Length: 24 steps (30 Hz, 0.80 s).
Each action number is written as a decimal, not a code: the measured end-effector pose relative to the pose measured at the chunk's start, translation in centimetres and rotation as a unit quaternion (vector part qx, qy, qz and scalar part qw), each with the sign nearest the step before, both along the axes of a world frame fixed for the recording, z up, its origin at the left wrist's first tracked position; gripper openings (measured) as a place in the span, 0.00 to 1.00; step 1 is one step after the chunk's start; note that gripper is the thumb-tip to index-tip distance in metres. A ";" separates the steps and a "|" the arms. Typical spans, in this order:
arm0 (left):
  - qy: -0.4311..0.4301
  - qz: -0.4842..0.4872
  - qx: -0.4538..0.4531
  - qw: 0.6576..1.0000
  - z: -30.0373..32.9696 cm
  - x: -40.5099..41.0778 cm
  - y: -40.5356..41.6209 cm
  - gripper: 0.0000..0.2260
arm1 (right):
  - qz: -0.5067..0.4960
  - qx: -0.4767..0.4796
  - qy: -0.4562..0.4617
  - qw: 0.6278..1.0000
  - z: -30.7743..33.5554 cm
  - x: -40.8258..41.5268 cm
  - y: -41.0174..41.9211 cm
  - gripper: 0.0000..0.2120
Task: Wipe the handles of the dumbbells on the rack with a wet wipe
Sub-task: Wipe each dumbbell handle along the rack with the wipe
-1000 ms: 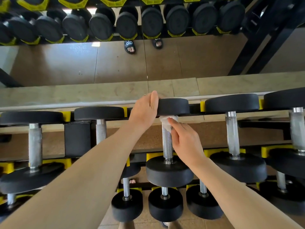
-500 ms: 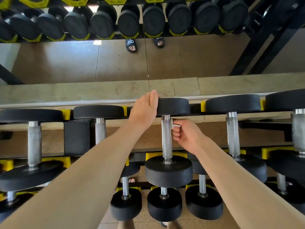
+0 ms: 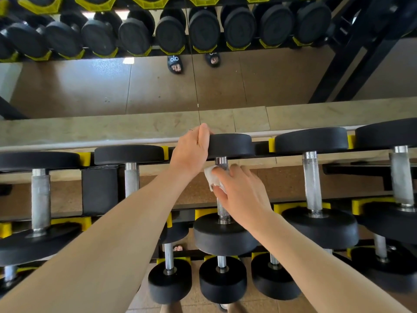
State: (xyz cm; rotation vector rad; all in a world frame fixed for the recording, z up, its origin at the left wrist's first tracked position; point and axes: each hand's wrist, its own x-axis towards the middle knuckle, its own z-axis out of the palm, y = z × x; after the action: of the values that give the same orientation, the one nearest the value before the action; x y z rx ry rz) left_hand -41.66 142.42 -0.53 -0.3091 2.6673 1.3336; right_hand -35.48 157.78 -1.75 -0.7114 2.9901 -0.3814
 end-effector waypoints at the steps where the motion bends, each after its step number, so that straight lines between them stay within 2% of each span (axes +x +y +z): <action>1: 0.001 0.001 -0.003 1.000 0.0 0.0 0.0 0.19 | 0.011 0.022 0.030 0.999 -0.4 -0.2 0.1 0.17; 4: 0.002 -0.002 -0.002 1.000 0.1 0.0 0.0 0.19 | 0.087 0.034 0.094 0.991 -1.5 -0.8 0.6 0.17; 7: 0.000 -0.002 0.004 1.000 0.3 0.1 0.0 0.20 | 0.139 0.021 0.116 0.983 -2.3 -1.5 1.3 0.15; 9: -0.003 0.000 0.010 1.000 0.2 0.0 -0.1 0.20 | 0.105 -0.020 0.091 0.990 -2.8 -1.5 1.8 0.13; 11: -0.002 0.002 0.013 1.000 0.0 0.0 -0.1 0.20 | -0.024 -0.134 -0.021 0.990 -2.9 -0.7 2.0 0.07; 12: -0.002 0.004 0.013 1.000 0.0 0.0 -0.1 0.21 | -0.116 -0.224 -0.100 0.962 -2.8 -0.4 1.9 0.06; 13: -0.002 0.007 0.014 1.000 0.0 0.0 0.0 0.21 | -0.221 -0.321 -0.195 0.900 -2.8 -0.5 1.6 0.07; 14: -0.002 0.010 0.016 1.000 0.0 -0.1 0.0 0.21 | -0.319 -0.405 -0.281 0.810 -2.7 -0.7 1.2 0.09; 15: -0.003 0.013 0.016 1.000 0.0 0.0 0.0 0.21 | -0.393 -0.454 -0.357 0.716 -2.5 -1.1 0.7 0.10; 16: -0.002 0.015 0.016 1.000 0.0 -0.1 0.0 0.21 | -0.436 -0.470 -0.420 0.643 -2.2 -1.6 0.2 0.11; 17: -0.002 0.014 0.015 1.000 -0.1 -0.1 0.0 0.21 | -0.460 -0.463 -0.459 0.602 -1.7 -2.0 -0.4 0.12; 18: -0.001 0.014 0.014 1.000 -0.1 -0.1 0.0 0.21 | -0.464 -0.449 -0.476 0.597 -1.2 -2.4 -0.8 0.12; 19: -0.001 0.013 0.013 1.000 -0.1 -0.1 0.0 0.21 | -0.449 -0.419 -0.466 0.637 -0.9 -2.4 -0.9 0.13; 22: -0.001 0.015 0.016 1.000 0.0 0.0 0.1 0.20 | -0.312 -0.318 -0.303 0.842 0.0 -0.9 -0.3 0.12; 24: -0.001 0.016 0.023 1.000 0.1 0.0 0.0 0.20 | -0.198 -0.294 -0.174 0.919 0.9 0.3 -0.1 0.10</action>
State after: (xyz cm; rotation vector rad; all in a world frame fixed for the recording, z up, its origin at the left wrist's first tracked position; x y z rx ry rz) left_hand -41.66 142.41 -0.43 -0.3501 2.6374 1.4000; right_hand -35.19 157.72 -0.87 -0.0134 2.6430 -1.3074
